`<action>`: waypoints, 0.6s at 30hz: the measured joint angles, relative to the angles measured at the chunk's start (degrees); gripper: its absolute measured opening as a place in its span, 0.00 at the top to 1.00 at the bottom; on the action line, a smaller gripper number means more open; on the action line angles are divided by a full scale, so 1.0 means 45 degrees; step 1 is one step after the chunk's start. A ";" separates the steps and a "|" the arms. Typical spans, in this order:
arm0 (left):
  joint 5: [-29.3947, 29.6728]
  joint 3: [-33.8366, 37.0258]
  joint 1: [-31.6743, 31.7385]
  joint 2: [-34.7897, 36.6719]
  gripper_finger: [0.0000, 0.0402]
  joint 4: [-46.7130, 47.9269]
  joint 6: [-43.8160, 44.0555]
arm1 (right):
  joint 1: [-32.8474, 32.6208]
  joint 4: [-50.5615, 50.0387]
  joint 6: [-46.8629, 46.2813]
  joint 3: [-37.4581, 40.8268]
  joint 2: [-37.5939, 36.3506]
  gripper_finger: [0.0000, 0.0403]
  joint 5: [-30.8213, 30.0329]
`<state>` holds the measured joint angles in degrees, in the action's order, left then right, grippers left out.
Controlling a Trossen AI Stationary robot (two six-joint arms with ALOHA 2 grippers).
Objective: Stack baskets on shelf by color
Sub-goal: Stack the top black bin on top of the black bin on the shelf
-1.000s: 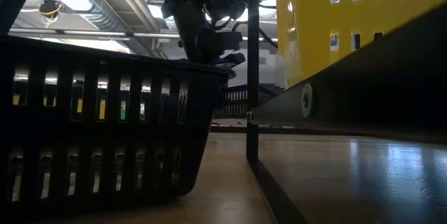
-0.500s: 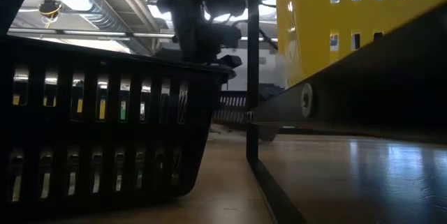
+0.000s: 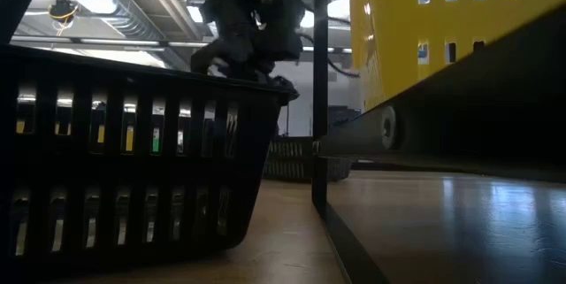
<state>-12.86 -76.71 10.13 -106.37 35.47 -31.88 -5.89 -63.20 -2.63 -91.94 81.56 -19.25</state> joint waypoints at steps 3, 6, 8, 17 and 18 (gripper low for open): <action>-0.0015 -0.0005 0.0032 0.0336 0.90 -0.0026 0.0006 | -0.0004 -0.0004 0.0015 0.0000 0.0000 1.00 0.0000; 0.0024 -0.0005 0.0053 0.0676 0.90 -0.0024 0.0016 | -0.0001 -0.0005 0.0077 0.0000 0.0000 1.00 0.0000; 0.0107 -0.0005 0.0053 0.0998 0.90 -0.0039 0.0055 | 0.0000 -0.0010 0.0247 0.0000 0.0000 1.00 -0.0002; 0.1393 -0.0005 0.0436 0.2216 0.90 0.0059 0.1325 | -0.0007 -0.0092 0.0971 0.0002 0.0000 1.00 0.0941; 0.1393 -0.0005 0.0531 0.2338 0.90 0.0096 0.1482 | -0.0032 -0.0092 0.1044 0.0001 0.0000 1.00 0.1076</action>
<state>-6.59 -76.73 12.52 -95.85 35.90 -25.22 -6.04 -63.61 2.06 -91.94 81.56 -14.40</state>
